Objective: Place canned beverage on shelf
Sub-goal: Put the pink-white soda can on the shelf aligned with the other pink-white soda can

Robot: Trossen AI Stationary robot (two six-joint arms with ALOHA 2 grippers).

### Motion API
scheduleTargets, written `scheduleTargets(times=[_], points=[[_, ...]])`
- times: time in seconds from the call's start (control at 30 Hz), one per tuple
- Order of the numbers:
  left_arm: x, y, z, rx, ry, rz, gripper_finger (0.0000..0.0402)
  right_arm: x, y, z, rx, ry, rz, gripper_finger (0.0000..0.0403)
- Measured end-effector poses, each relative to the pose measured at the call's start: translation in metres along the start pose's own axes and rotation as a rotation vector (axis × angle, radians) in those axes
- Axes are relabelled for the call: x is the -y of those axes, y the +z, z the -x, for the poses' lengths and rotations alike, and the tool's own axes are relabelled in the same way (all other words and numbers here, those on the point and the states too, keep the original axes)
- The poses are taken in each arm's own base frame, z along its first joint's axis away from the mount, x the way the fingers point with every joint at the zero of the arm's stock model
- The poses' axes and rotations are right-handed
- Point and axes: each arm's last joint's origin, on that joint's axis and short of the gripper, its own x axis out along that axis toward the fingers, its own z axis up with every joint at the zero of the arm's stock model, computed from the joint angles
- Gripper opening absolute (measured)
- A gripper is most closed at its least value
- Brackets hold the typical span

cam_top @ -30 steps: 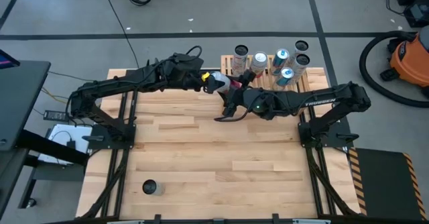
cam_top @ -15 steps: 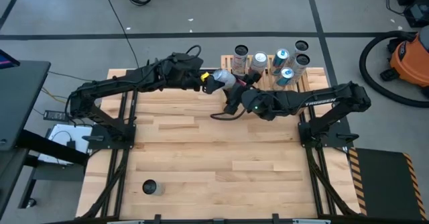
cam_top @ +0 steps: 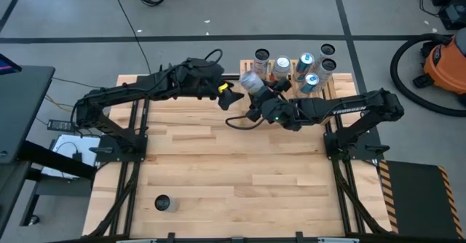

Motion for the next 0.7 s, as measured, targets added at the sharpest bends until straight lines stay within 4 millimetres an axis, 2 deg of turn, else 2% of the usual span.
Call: scheduleTargets(times=[0.23, 0.5, 0.7], points=[[-0.002, 0.007, 0.002, 0.043, -0.014, -0.206, 0.0369, 0.002, -0.013, -0.002, -0.045, -0.093, -0.054, 0.0302], [0.004, 0.008, 0.015, 0.014, -0.154, -0.294, 0.0369, -0.001, -0.037, -0.006, -0.074, -0.157, -0.107, 0.0302], [0.005, 0.009, 0.032, 0.000, -0.169, -0.335, 0.0369, -0.005, -0.049, -0.005, -0.060, -0.195, -0.151, 0.0302]])
